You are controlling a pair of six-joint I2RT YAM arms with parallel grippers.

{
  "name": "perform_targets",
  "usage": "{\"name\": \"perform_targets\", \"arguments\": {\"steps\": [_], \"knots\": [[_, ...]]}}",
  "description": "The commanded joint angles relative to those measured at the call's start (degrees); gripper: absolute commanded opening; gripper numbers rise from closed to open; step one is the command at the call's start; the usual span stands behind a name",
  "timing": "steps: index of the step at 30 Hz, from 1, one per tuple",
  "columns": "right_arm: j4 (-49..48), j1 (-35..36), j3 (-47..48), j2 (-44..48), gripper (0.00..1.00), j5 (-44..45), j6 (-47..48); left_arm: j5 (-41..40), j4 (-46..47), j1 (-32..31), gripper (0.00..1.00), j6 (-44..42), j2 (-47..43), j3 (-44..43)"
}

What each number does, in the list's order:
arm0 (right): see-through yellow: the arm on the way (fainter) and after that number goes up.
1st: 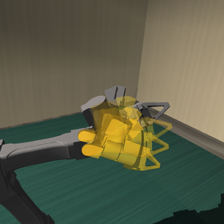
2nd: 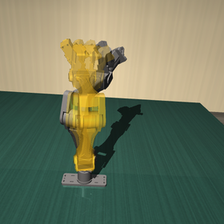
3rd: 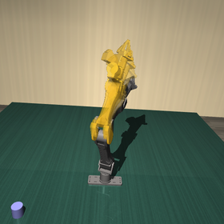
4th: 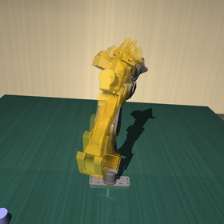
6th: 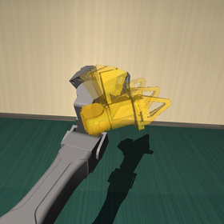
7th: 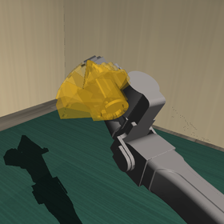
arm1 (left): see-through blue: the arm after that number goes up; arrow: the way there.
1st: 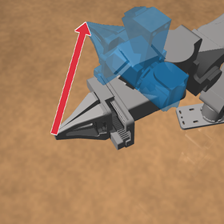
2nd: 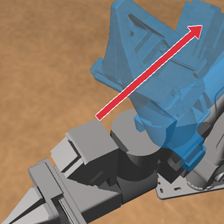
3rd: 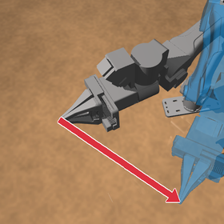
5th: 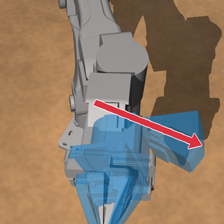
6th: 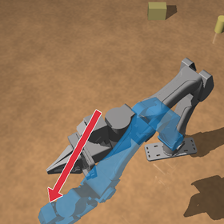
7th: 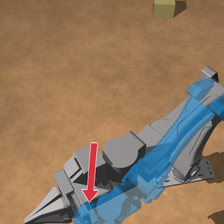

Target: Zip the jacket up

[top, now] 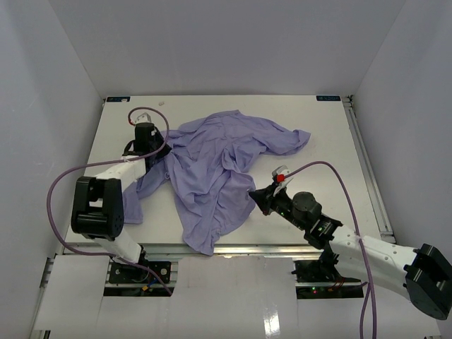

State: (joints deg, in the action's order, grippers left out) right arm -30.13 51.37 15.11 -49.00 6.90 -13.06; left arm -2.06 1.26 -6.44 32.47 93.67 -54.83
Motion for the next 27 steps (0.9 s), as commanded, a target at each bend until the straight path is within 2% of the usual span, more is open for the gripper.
{"name": "perform_targets", "arguments": {"steps": [1,4,9,13,14,18,21,27], "knots": [[-3.18,-0.31,-0.18,-0.65,0.08,0.22,0.58,2.94,1.23,0.2,0.0,1.27,-10.42,0.06],[-3.09,-0.25,0.0,-1.08,0.08,0.49,0.47,0.09,0.4,0.2,0.0,1.72,-14.47,0.5],[-3.09,-0.31,0.04,-1.24,0.08,0.54,0.32,-0.84,2.18,0.25,0.0,3.14,-21.06,7.52],[-3.36,-0.31,-0.26,-1.45,0.08,1.01,0.05,1.52,8.3,0.11,0.0,5.75,-26.42,19.92],[-3.36,-0.31,-0.26,-1.54,0.08,0.93,0.05,1.55,8.35,0.11,0.03,5.76,-27.31,22.4],[-3.27,-0.27,-0.21,-2.16,0.08,1.96,-0.04,9.68,19.14,-0.3,0.1,4.8,-29.32,31.88],[-3.18,-0.3,0.0,-2.59,0.08,2.68,-0.12,14.15,22.95,-3.43,0.08,3.77,-27.69,34.32],[-3.21,-0.49,0.42,-3.89,0.08,4.39,0.17,12.99,22.69,-13.55,0.08,0.26,-24.59,33.29]]}}
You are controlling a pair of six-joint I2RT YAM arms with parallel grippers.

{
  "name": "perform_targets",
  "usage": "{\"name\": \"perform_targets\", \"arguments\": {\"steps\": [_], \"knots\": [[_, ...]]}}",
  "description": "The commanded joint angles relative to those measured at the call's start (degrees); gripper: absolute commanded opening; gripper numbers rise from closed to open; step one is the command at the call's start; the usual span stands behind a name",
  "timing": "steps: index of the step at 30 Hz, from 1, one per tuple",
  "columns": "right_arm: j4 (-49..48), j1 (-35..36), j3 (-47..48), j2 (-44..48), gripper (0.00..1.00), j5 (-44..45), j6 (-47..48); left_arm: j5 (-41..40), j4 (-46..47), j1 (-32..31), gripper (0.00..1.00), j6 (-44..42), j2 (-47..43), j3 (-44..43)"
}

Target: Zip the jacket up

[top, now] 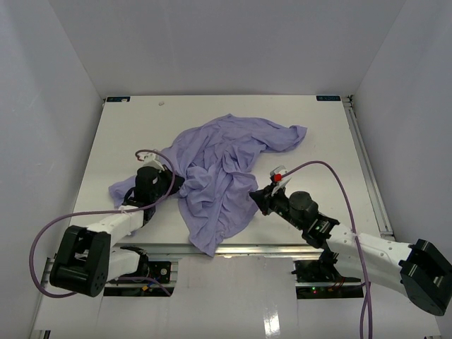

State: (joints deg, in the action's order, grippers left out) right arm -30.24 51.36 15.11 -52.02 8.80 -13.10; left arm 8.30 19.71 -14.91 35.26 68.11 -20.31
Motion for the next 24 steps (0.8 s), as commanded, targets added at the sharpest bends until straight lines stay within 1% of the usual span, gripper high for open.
{"name": "perform_targets", "arguments": {"steps": [1,4,6,8,9,10,12,14,16,18,20,22,24], "knots": [[-2.83,-0.61,0.71,-1.05,0.08,3.03,0.4,3.23,4.78,-5.77,0.1,-2.34,1.15,-1.18],[-1.27,-2.11,2.1,-1.2,0.08,4.89,1.09,6.56,6.91,-7.84,0.17,-1.67,2.42,-1.25],[-0.49,-3.46,2.57,-1.01,0.08,5.17,1.23,9.35,8.64,-8.76,0.25,-1.2,3.71,-1.45],[0.07,-5.94,3.09,-0.75,0.08,3.94,0.88,13.93,12.41,-9.05,0.48,-0.6,5.84,-1.33],[0.19,-6.86,3.25,-0.52,0.08,3.23,0.61,17.19,14.92,-9.0,0.58,-0.3,7.24,-1.56],[0.25,-7.61,3.25,-0.39,0.08,2.95,0.47,20.24,15.36,-9.07,0.61,-0.5,8.67,-2.3],[0.18,-8.27,3.17,0.07,0.08,1.96,0.18,22.41,12.56,-9.08,0.76,-1.65,9.3,-7.04],[0.41,-8.47,3.12,0.27,0.08,1.52,0.19,18.31,3.64,-9.0,0.79,-3.13,7.08,-10.78],[0.68,-8.53,3.25,0.34,0.08,1.05,0.33,9.79,-2.82,-8.87,0.8,-3.58,3.78,-14.07],[1.04,-8.56,3.42,0.43,0.08,0.63,0.43,-2.18,-11.42,-7.42,0.8,-2.96,1.7,-19.26],[1.24,-8.65,3.41,0.65,0.08,0.32,0.45,-5.63,-15.99,-5.39,0.79,-2.91,1.59,-22.37],[1.32,-8.73,3.25,1.05,0.08,0.07,0.52,-6.39,-19.16,-2.91,0.79,-2.81,1.67,-23.87],[1.32,-8.65,3.08,1.32,0.08,-0.29,0.44,-7.42,-19.36,-0.94,0.77,-2.02,1.77,-23.24]]}}
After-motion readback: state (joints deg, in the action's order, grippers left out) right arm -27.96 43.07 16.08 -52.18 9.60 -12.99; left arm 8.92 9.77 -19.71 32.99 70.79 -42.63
